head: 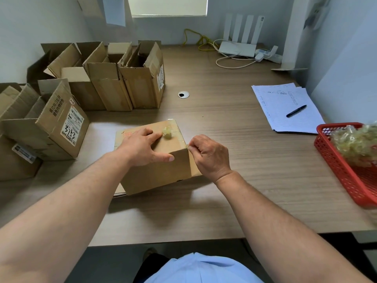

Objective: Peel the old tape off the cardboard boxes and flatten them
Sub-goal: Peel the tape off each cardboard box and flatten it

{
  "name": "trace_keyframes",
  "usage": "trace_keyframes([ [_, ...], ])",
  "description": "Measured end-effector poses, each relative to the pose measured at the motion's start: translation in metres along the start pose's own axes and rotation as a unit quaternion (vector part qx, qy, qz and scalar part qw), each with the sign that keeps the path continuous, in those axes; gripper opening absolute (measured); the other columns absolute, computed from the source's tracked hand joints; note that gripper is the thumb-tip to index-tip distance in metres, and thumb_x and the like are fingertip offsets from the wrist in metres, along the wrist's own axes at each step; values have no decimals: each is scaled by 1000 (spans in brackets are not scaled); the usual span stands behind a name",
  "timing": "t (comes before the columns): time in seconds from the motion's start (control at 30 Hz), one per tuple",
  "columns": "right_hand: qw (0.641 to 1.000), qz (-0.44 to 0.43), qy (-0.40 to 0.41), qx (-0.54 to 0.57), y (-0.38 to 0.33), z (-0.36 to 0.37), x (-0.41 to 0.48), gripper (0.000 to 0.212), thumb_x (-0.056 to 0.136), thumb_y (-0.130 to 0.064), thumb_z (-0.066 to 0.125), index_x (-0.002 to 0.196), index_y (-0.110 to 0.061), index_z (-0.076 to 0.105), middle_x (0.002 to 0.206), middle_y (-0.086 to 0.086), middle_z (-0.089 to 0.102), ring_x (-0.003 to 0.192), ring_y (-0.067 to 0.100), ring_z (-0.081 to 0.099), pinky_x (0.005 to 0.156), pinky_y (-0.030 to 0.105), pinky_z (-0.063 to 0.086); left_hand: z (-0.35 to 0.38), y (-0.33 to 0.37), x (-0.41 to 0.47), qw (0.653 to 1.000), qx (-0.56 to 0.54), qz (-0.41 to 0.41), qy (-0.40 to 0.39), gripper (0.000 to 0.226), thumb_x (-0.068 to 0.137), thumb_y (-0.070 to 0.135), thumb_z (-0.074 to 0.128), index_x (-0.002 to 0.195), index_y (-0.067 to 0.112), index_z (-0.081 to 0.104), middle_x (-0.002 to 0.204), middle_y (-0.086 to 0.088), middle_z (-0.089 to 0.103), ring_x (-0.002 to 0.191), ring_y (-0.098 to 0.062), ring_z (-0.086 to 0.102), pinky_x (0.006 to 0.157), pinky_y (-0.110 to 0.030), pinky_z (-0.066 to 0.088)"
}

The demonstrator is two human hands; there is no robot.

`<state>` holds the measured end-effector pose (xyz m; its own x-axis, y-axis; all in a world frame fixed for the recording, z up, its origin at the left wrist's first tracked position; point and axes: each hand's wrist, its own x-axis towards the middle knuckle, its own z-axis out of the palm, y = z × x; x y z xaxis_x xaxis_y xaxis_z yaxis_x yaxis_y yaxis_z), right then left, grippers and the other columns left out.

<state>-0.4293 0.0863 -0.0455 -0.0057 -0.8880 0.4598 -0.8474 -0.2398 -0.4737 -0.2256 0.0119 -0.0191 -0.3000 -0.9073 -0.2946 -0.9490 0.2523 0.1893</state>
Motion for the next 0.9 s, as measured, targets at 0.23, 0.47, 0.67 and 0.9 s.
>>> trace_keyframes([
  [0.23,991,86,-24,100,-2,7,0,12,89,-12,57,77,-12,60,77,0,63,73,22,60,63,34,48,3,3,-2,1000,3,0,10,122,43,97,35,149,36,27,154,3,22,142,-26,18,115,-44,14],
  [0.47,953,193,4,235,1,-2,42,19,90,-12,52,73,-20,55,80,4,62,58,16,69,63,44,56,30,-13,-23,996,54,63,29,108,61,85,55,151,41,13,160,5,4,146,-17,3,117,-38,-1],
  [0.67,940,245,-27,236,7,3,49,17,89,-9,47,74,-17,50,76,4,61,55,22,68,64,44,55,31,-11,-29,996,42,69,48,109,59,88,49,151,41,13,160,5,4,146,-14,2,117,-36,-3],
  [0.9,812,400,-23,423,24,-3,57,16,91,-9,43,84,-8,58,68,7,59,41,16,60,44,23,42,41,-13,-64,994,-7,70,78,102,59,95,4,143,44,34,155,10,17,142,-10,8,114,-32,-4],
])
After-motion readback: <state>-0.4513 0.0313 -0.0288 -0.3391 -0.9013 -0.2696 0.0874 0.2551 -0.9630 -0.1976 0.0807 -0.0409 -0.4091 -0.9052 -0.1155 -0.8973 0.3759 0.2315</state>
